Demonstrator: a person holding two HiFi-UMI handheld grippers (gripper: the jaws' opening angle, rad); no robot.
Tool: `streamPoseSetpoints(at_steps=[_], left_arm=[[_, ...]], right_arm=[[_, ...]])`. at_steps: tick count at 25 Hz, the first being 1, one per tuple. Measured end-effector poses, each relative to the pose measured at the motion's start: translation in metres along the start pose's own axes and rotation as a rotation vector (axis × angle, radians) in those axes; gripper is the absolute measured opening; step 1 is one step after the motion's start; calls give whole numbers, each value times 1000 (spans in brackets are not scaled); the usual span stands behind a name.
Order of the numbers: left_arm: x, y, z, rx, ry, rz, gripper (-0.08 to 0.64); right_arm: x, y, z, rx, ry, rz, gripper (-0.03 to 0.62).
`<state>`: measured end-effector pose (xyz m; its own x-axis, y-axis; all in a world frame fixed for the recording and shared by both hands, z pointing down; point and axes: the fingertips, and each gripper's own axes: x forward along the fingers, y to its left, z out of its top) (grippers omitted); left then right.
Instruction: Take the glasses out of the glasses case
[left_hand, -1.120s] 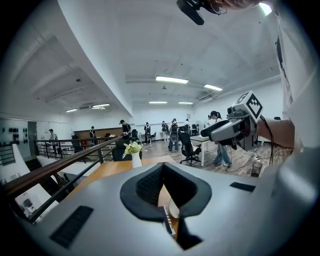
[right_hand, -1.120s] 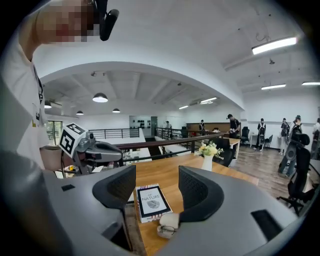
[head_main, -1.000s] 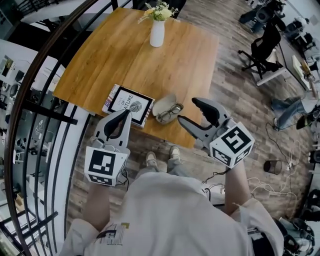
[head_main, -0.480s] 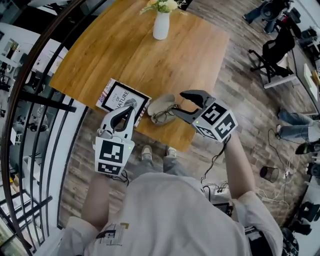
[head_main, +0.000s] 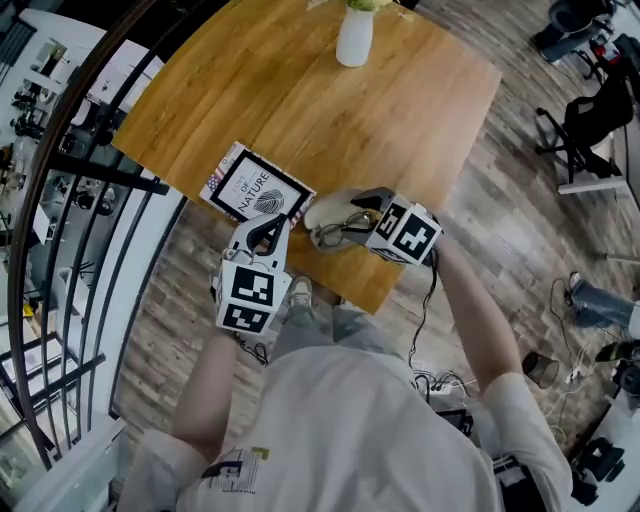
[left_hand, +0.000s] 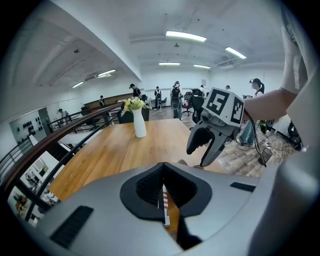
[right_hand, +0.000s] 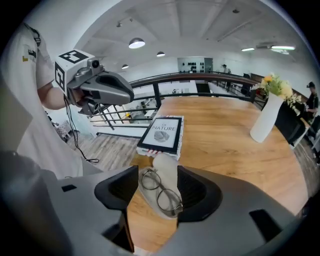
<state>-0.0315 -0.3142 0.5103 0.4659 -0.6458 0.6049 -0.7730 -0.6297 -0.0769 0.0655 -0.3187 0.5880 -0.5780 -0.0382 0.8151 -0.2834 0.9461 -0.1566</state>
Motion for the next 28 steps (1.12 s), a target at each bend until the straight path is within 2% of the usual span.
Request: streamPoseSetpoints(at_steps=[9, 13, 20, 25, 28], left_arm=[[48, -20, -47, -123, 129, -79, 17], [61, -28, -81, -182, 185, -99, 17], [67, -36, -109, -237, 224, -125, 17], [66, -34, -118, -260, 235, -121, 17], [68, -36, -127, -276, 240, -120, 17]], right_arm=[[50, -3, -37, -65, 75, 114, 256], [70, 2, -50, -175, 153, 137, 255], [91, 9, -64, -330, 228, 116, 253], [99, 20, -80, -384, 289, 122, 232], [101, 21, -90, -425, 319, 99, 214]])
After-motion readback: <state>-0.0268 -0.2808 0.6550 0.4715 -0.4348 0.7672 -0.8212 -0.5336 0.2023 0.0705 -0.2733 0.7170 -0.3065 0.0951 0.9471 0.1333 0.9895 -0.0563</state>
